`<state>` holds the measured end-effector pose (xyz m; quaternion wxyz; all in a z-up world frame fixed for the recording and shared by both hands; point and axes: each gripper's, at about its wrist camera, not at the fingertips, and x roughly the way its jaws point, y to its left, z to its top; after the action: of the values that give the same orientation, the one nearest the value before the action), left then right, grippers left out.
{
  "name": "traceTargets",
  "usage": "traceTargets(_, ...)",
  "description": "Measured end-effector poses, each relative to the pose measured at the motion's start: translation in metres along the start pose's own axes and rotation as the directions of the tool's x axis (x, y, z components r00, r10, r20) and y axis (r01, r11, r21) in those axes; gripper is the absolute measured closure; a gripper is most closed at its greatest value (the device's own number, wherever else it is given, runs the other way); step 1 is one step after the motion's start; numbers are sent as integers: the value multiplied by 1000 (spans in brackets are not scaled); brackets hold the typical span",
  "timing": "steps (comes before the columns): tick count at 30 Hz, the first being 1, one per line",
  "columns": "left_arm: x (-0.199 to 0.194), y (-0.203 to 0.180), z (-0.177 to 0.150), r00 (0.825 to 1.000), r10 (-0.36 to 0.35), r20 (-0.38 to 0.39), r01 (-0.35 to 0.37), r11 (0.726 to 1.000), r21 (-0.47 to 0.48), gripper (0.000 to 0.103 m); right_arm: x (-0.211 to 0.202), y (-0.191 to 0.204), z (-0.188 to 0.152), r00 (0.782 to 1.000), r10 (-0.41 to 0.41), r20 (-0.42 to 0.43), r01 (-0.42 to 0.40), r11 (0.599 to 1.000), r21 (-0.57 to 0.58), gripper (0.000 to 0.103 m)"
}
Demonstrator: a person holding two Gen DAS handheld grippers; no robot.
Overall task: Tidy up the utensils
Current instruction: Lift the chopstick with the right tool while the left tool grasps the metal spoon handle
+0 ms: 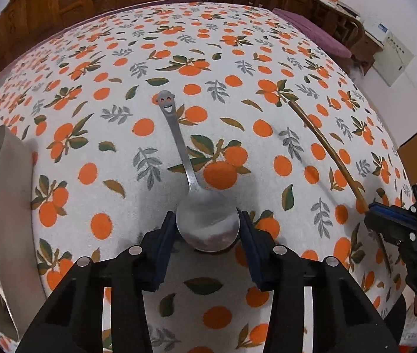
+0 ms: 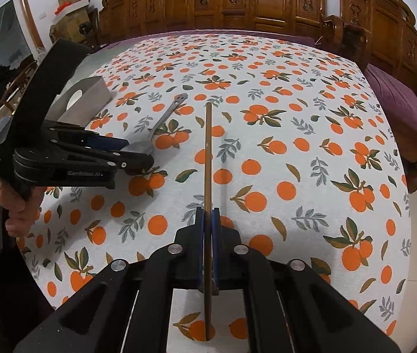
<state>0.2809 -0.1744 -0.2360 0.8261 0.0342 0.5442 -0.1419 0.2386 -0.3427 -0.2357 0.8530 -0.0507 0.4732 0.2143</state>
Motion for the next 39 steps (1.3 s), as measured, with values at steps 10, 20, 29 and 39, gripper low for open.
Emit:
traceTargets(10, -50, 19, -19, 996, -40, 78, 39, 999, 19, 62, 6, 21, 5, 1000, 8, -5, -8, 1000, -24, 97)
traceTargets(20, -65, 42, -31, 996, -37, 82, 38, 999, -4, 62, 11, 39, 10, 1000, 13, -13, -14, 999, -47, 97)
traceTargets(29, -24, 54, -46, 1000, -12, -18, 11, 999, -54, 62, 10, 39, 9, 1000, -1, -22, 0, 999, -51, 97)
traceTargets(39, -30, 61, -45, 998, -66, -13, 63, 989, -133, 48, 12, 42, 8, 1000, 5, -24, -6, 998, -58, 97)
